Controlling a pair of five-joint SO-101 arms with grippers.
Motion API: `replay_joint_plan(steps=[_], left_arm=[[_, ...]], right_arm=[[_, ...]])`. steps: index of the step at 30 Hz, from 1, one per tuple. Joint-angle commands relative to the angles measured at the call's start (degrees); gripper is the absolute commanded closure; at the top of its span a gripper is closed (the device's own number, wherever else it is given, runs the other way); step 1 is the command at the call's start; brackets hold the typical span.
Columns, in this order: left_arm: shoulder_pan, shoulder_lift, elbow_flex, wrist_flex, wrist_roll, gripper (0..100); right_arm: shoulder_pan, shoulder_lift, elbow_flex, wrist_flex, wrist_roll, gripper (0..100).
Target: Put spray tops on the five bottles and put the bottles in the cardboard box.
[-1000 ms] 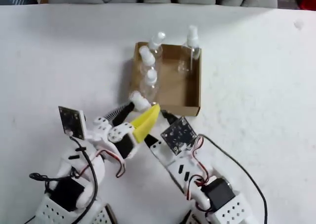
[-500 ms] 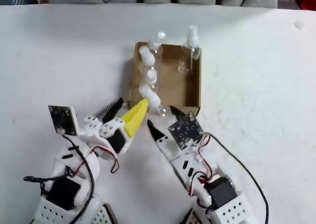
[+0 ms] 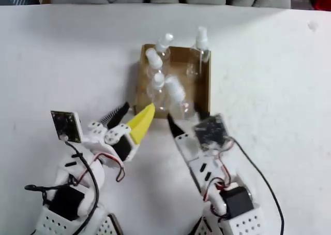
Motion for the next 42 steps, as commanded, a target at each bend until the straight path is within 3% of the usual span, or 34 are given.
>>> replay_joint_plan(steps=[1,5,11,19,25,30,42], left_arm=[[-0.2,-0.9,-3.4,0.0,-0.5,77],[1.6,-0.9,-2.9,-0.1,-0.7,79],[6.3,-0.9,-2.8,-0.1,-2.9,99],[15.9,-0.9,1.3,-0.3,-9.6,94],[27.3,-0.9,11.1,-9.1,-15.8,94],[28.5,-0.7,17.2,-20.8,-17.0,94],[28.3,-0.7,17.1,-20.8,-17.1,94]], right_arm=[[1.0,-6.8,-3.6,2.2,-2.5,98.3],[0.7,-8.0,-2.3,1.1,-1.6,98.3],[2.8,-5.0,-2.1,-6.3,-1.6,98.3],[2.6,3.6,-2.6,-13.9,-2.0,98.3],[2.9,9.7,-6.6,-16.6,-16.4,98.3],[2.5,10.3,-7.1,-16.7,-23.1,98.4],[-3.6,10.2,-8.7,-7.0,-24.3,98.4]])
